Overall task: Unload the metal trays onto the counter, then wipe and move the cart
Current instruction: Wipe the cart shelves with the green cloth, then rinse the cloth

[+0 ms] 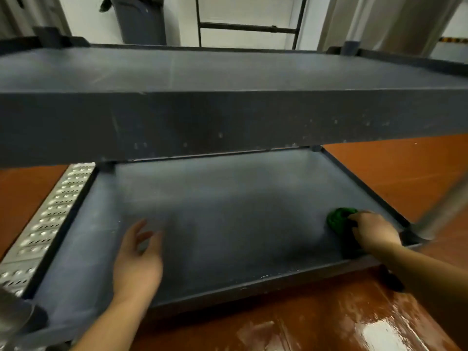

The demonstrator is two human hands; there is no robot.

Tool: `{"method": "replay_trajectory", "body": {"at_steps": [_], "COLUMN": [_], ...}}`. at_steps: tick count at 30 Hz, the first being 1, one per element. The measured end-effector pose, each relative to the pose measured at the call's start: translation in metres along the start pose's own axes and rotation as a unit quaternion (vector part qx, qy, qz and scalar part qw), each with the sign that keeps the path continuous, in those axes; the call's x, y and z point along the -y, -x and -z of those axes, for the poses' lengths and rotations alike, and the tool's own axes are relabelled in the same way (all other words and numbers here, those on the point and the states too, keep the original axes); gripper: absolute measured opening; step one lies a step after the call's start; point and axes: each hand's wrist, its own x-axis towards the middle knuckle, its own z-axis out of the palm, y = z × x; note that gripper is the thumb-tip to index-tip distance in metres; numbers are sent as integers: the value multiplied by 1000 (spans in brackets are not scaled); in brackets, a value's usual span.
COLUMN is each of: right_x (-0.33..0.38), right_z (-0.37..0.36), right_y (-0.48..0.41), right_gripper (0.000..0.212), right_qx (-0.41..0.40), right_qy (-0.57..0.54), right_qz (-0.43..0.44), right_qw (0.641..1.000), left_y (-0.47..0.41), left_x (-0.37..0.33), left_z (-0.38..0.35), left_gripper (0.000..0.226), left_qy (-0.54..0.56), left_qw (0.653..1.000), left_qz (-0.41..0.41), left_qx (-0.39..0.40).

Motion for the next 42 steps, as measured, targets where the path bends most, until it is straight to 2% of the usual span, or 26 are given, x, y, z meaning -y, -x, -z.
{"method": "replay_trajectory", "body": {"at_steps": [3,6,9,14,23,26,29,37,40,42], "right_x": [-40,-49,-32,26,213,281,338,432,450,449], "right_z": [7,6,1,2,-16,-21,-29,-44,-44,-43], "right_y": [-8,-12,-12,-5,18,43,77,141,166,175], "right_gripper": [42,41,40,25,26,26,35,26,25,23], "right_qx": [4,4,4,14,35,47,51,78,99,91], "right_qy": [-7,-10,-49,-65,-108,-118,-112,-132,-182,-172], "right_qz": [-26,-41,-71,-93,68,145,233,372,406,418], "right_qw": [1000,999,996,993,991,981,965,916,890,888], "left_y": [11,17,18,9,-12,-13,-11,-11,-15,-19], "left_x": [-5,-5,-5,-1,8,8,7,8,7,5], "left_z": [-22,-29,-23,2,58,73,82,101,109,113], "left_gripper": [33,39,43,46,48,48,48,39,35,37], "left_qy": [-13,-52,-63,-71,-42,-56,-57,-33,-21,-14], "left_qw": [999,996,995,995,999,998,998,999,999,999], "left_qz": [-19,-41,-45,-49,-33,-37,-38,-19,-21,-6], "left_qx": [29,55,56,42,7,10,10,-7,-23,-31]}}
